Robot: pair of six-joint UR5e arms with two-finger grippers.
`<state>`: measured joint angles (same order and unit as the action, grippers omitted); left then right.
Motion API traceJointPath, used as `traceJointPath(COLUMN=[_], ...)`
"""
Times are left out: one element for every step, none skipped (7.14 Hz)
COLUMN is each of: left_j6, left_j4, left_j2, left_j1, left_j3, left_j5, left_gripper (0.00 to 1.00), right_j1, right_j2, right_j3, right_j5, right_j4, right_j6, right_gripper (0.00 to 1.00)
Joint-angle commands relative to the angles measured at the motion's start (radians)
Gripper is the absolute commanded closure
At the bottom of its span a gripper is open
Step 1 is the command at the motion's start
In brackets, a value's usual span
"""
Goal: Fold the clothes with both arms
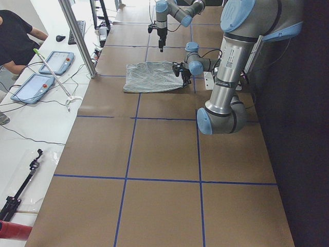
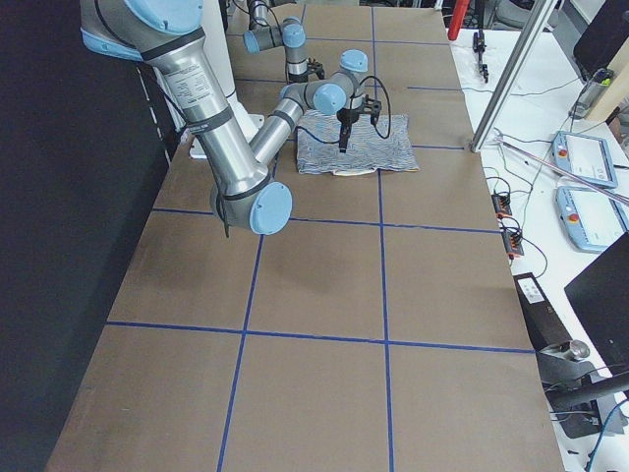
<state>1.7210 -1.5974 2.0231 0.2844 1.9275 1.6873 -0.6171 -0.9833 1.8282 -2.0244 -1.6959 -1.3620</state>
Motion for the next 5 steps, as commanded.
traceJointPath(left_j6=[-0.043,-0.044,-0.044,-0.044,-0.044], left_j4=[-0.003,-0.003,-0.003,0.000,0.002], left_j2=[0.000,0.002,0.003,0.003,0.000], left_j1=[0.012,0.019,0.036,0.038,0.038], left_j3=[0.002,0.005,0.005,0.016,0.040], left_j5=[-0.003,-0.001,0.003,0.005,0.006], left_gripper=[1.00,1.00,1.00,1.00,1.00], right_j1=[0.149,0.202,0.232,0.243,0.250], right_j2=[0.006,0.005,0.008,0.008,0.006], right_j3=[0.003,-0.004,-0.018,-0.032,-0.052], right_j5=[0.149,0.194,0.249,0.254,0.256], right_j4=[0.063,0.067,0.067,0.067,0.068], right_j6=[-0.315,-0.422,-0.513,-0.616,-0.678], right_gripper=[0.00,0.00,0.00,0.00,0.00])
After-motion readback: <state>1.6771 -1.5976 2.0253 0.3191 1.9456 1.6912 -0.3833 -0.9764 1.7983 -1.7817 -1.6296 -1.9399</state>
